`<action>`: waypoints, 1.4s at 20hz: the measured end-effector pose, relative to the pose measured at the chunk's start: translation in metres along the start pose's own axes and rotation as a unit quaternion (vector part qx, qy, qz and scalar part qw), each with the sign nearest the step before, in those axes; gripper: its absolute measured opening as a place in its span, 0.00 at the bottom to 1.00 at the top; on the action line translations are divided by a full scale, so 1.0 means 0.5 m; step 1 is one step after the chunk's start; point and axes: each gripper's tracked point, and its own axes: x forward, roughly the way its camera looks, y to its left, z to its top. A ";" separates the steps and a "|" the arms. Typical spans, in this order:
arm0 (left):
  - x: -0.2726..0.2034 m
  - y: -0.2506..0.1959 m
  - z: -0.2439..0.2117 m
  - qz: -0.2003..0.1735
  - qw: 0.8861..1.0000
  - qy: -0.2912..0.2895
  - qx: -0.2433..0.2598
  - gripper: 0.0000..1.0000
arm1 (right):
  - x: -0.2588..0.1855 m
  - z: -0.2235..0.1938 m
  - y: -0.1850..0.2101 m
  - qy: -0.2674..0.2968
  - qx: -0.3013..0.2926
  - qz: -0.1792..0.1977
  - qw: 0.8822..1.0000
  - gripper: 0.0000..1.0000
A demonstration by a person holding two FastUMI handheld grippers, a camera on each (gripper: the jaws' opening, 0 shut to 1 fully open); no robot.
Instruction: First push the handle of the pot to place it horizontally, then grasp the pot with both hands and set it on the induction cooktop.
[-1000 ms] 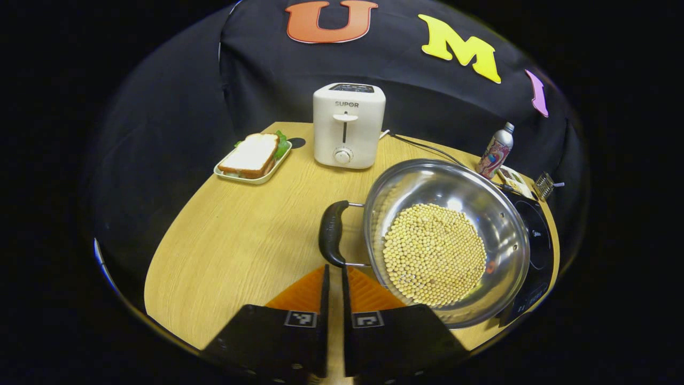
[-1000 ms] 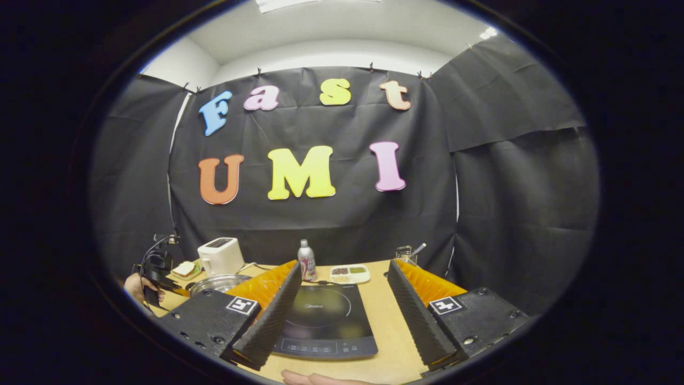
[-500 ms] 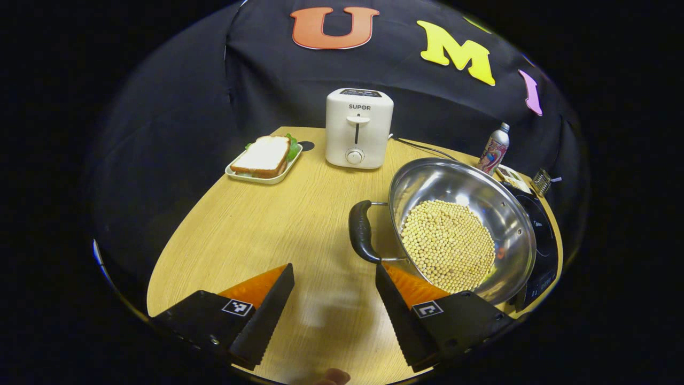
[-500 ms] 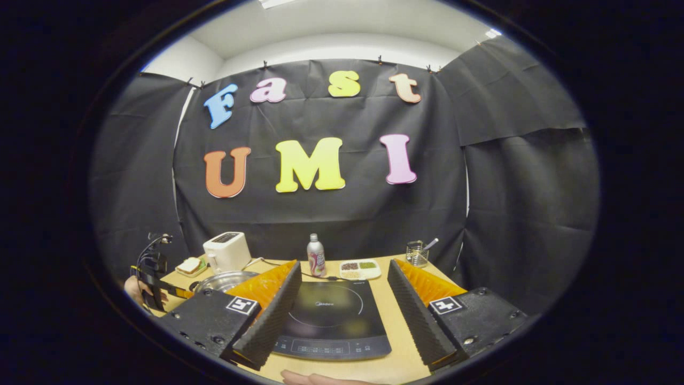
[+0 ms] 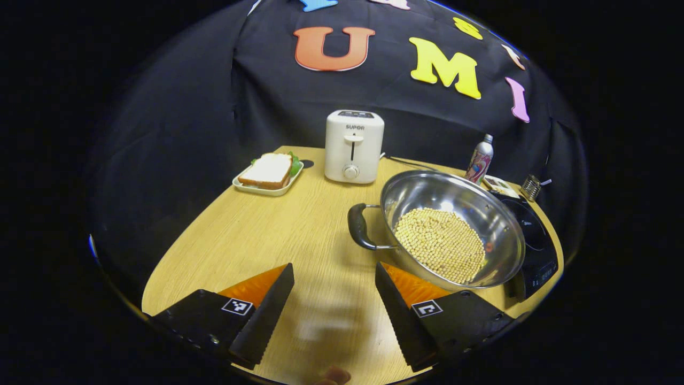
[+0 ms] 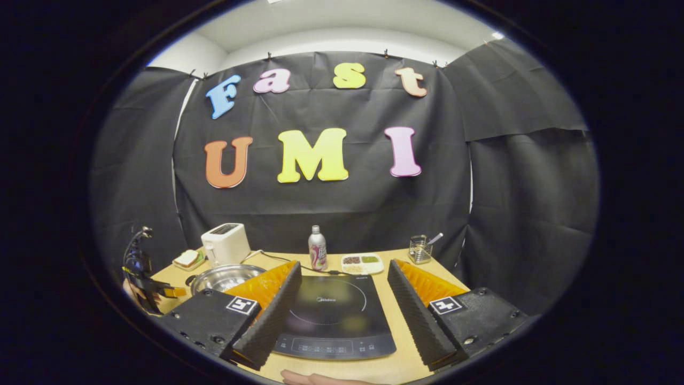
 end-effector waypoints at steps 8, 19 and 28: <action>-0.107 -0.036 0.156 0.003 0.988 -0.155 0.006 0.92 | 0.079 0.000 0.062 0.018 -0.014 0.022 0.999 1.00; -0.035 -0.102 0.202 -0.025 0.991 -0.133 -0.010 0.92 | 0.255 -0.114 0.198 0.124 -0.025 0.076 0.989 1.00; 0.106 -0.085 0.102 -0.025 0.998 0.023 -0.047 0.92 | 0.384 -0.274 0.263 0.233 -0.031 0.089 0.968 1.00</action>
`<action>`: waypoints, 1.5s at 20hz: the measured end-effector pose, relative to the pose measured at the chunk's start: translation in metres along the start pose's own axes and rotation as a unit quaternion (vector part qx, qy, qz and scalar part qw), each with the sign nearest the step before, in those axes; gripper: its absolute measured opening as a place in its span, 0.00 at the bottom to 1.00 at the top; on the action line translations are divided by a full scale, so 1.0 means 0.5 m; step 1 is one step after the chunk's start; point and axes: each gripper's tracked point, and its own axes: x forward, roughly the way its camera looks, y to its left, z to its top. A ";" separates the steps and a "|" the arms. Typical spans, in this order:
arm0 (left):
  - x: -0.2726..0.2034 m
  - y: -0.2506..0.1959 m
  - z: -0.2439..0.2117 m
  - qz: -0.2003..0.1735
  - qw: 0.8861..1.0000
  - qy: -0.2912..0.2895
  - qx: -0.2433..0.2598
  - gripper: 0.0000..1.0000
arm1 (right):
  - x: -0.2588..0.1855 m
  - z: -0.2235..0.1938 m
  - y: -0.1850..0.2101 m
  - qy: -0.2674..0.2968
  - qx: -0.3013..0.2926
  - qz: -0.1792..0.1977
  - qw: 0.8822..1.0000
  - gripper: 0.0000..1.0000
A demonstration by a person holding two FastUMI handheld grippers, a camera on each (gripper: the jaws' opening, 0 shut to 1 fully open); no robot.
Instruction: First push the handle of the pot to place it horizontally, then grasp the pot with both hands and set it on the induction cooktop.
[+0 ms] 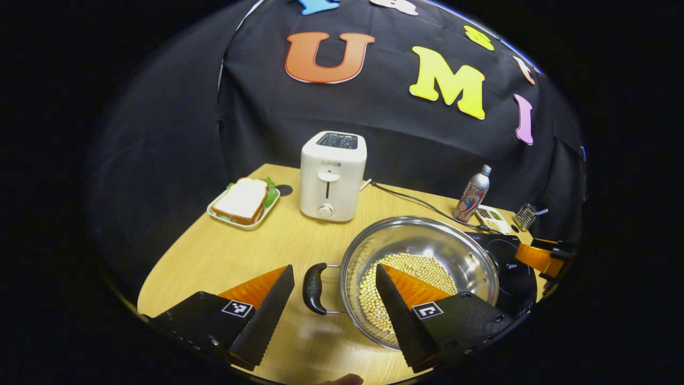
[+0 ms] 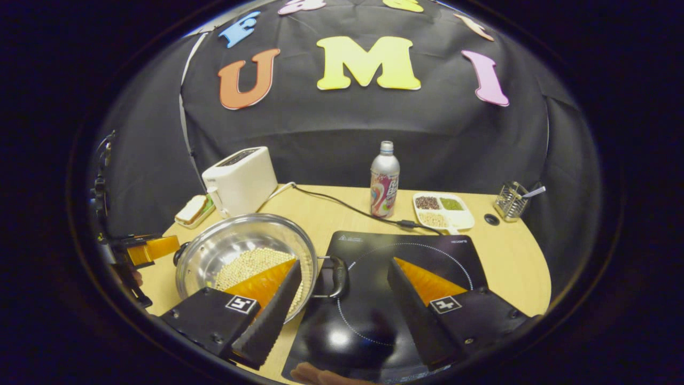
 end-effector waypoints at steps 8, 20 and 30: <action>0.065 0.007 -0.035 0.009 0.996 0.075 0.041 0.83 | 0.099 -0.065 0.007 0.069 0.012 -0.006 0.998 1.00; 0.121 0.024 -0.078 0.017 0.991 0.126 0.036 0.65 | 0.136 -0.079 0.039 0.085 0.007 0.021 0.996 0.70; 0.113 0.017 -0.056 0.006 0.989 0.129 0.071 0.60 | 0.107 -0.093 0.038 0.087 0.038 0.016 0.995 0.56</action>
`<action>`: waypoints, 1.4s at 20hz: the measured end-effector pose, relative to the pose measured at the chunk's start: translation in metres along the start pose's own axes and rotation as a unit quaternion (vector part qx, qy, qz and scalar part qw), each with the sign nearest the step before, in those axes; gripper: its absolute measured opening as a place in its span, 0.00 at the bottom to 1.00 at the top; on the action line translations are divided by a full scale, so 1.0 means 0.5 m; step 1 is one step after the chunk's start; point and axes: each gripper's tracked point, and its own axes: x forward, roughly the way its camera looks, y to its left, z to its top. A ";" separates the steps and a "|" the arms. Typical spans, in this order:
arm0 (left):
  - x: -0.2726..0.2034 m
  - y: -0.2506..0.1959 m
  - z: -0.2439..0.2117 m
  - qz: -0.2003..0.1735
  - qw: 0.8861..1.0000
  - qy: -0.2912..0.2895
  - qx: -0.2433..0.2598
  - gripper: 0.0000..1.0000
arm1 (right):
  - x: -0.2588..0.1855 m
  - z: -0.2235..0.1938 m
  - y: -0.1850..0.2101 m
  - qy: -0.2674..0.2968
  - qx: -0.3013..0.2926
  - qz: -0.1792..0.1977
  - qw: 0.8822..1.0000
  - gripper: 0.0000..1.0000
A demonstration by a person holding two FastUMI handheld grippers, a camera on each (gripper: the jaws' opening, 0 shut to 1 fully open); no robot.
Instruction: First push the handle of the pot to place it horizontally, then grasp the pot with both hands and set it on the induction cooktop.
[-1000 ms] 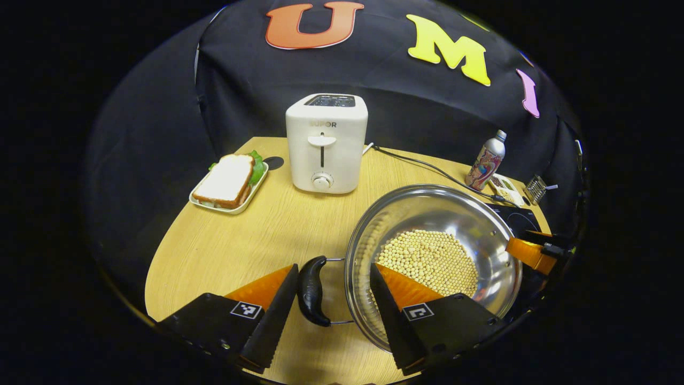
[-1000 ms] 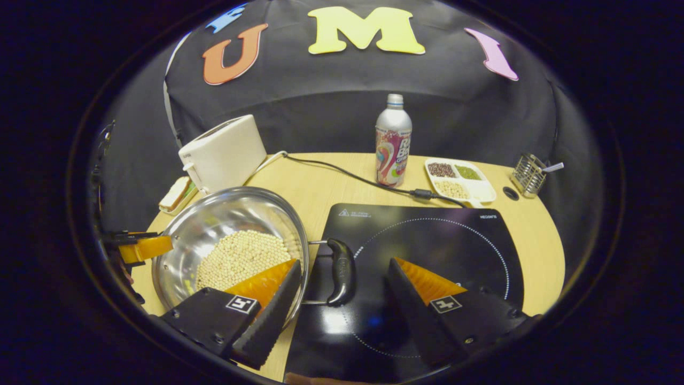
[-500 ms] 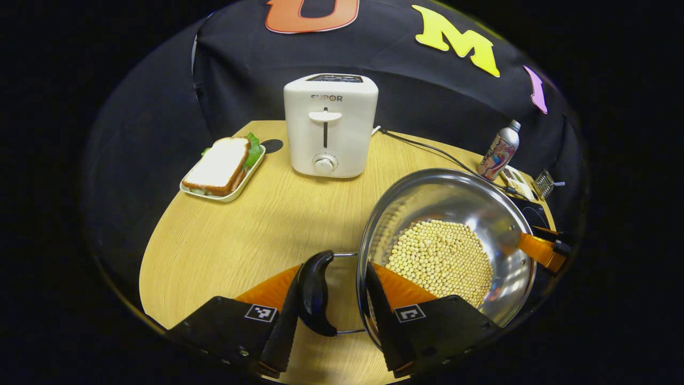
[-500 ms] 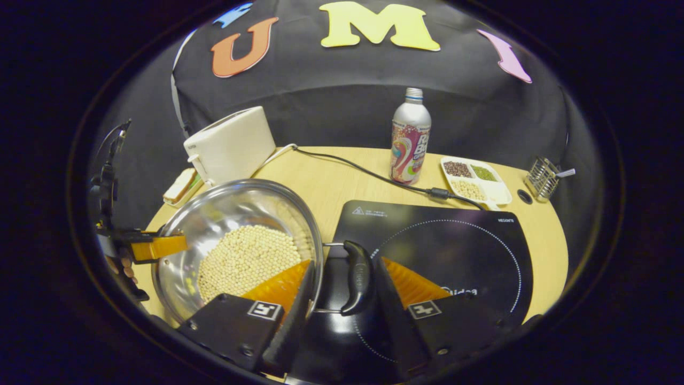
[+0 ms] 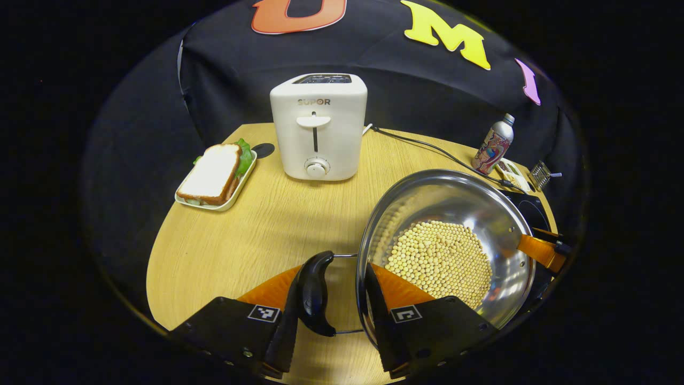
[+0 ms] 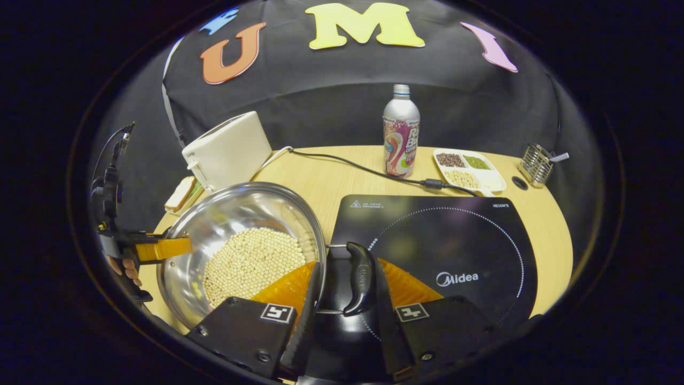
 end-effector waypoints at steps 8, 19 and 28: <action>-0.110 -0.023 0.055 0.006 0.999 -0.035 0.023 0.60 | -0.107 0.045 -0.010 -0.024 0.026 0.016 0.999 0.55; -0.287 -0.134 0.149 0.000 0.995 -0.087 0.041 0.60 | -0.306 0.158 -0.078 -0.079 0.019 0.031 0.996 0.52; -0.325 -0.321 0.193 -0.033 0.991 -0.108 0.066 0.60 | -0.409 0.206 -0.249 -0.104 0.028 0.006 0.994 0.52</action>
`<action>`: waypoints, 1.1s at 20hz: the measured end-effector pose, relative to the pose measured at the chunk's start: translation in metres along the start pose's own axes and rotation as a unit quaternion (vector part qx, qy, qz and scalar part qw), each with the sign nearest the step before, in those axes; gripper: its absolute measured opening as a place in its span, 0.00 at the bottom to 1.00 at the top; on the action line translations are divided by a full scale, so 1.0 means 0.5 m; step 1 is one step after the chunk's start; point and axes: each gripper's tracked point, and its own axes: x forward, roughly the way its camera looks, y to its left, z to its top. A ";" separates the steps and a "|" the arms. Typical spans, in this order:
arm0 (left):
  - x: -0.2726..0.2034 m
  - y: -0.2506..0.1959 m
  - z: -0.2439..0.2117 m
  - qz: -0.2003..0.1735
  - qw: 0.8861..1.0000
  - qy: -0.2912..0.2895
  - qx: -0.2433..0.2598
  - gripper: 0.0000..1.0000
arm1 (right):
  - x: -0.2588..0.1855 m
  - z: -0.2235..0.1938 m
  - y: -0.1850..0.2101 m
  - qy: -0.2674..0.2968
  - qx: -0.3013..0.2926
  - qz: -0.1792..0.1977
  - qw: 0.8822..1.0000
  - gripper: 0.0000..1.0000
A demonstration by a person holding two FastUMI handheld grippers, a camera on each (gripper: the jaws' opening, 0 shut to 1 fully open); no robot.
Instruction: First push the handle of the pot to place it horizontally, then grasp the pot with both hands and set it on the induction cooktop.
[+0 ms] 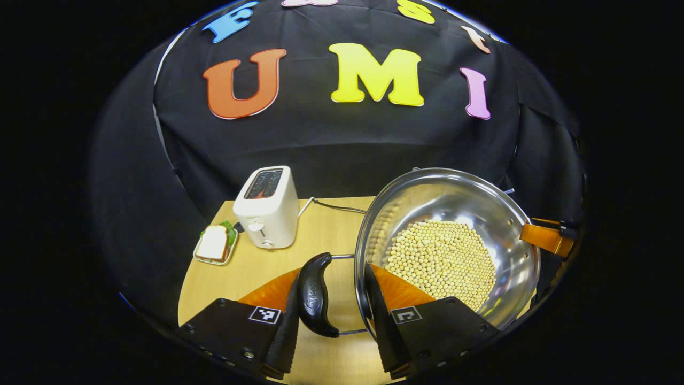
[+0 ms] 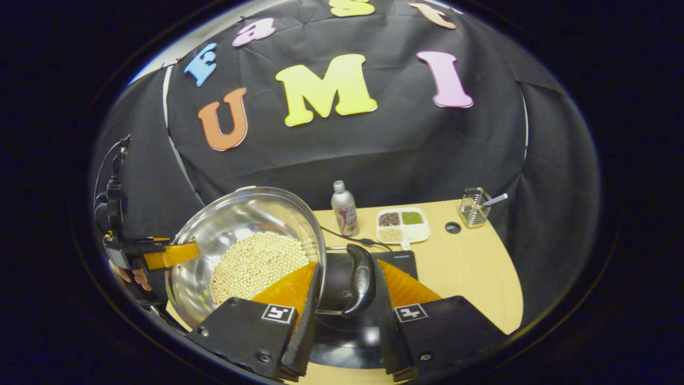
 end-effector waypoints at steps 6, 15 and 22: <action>0.041 -0.118 0.006 -0.027 1.000 0.001 0.002 0.60 | -0.018 0.008 -0.125 0.000 0.005 -0.028 1.000 0.54; 0.129 -0.185 -0.043 -0.035 0.999 0.033 0.007 0.60 | 0.046 -0.042 -0.226 0.031 0.014 -0.039 0.999 0.55; 0.195 -0.207 -0.079 -0.033 0.998 0.058 0.002 0.60 | 0.122 -0.090 -0.258 0.060 0.023 -0.040 0.997 0.52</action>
